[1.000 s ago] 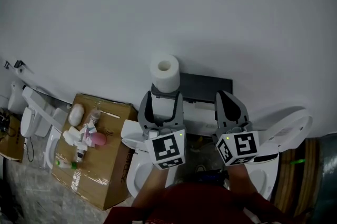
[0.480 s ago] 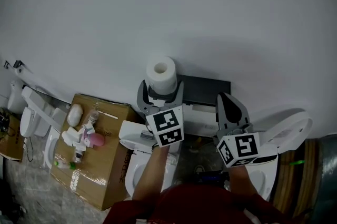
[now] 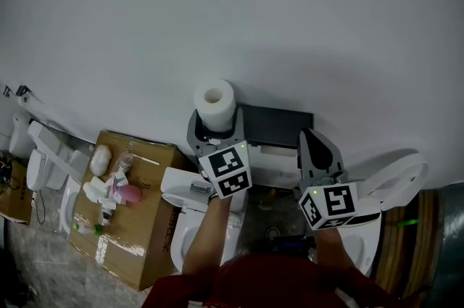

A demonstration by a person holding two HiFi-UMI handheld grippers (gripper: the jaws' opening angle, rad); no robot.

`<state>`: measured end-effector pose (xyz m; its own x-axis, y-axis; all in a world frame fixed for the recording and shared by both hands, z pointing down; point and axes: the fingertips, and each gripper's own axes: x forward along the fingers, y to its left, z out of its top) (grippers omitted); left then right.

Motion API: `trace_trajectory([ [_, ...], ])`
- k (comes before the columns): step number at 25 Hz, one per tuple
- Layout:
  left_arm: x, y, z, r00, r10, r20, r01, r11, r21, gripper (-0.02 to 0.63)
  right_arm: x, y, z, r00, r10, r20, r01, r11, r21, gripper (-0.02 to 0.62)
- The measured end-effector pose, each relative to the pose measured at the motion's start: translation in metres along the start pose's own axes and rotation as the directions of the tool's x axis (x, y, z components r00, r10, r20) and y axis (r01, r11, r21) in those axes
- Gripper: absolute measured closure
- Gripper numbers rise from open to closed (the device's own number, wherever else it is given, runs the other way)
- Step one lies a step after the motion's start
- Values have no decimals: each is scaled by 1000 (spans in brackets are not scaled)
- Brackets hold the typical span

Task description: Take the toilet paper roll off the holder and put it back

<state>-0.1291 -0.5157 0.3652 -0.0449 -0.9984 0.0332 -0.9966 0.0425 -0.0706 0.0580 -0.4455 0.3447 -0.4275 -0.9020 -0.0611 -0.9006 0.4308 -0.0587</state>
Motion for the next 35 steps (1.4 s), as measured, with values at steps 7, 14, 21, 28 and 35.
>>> trace_trajectory([
  [7, -1, 0, 0, 1000, 1, 0, -1, 1000, 6, 189, 3, 2, -5, 1000, 5, -7, -5, 1000, 0, 586],
  [14, -15, 3, 21, 999, -19, 46, 19, 1000, -6, 190, 4, 3, -3, 1000, 5, -3, -5, 1000, -2, 586],
  [21, -49, 3, 51, 991, -85, 108, 88, 996, -24, 192, 2, 8, 2, 1000, 3, 7, -3, 1000, -2, 586],
  [28, -93, 4, 56, 984, -135, 116, 139, 990, -34, 192, -5, 15, 4, 1000, 3, 9, -2, 1000, -10, 586],
  [35, -120, -1, 22, 976, -195, 96, 201, 978, -53, 192, -12, 20, 3, 1000, 7, 12, -7, 1000, -21, 586],
])
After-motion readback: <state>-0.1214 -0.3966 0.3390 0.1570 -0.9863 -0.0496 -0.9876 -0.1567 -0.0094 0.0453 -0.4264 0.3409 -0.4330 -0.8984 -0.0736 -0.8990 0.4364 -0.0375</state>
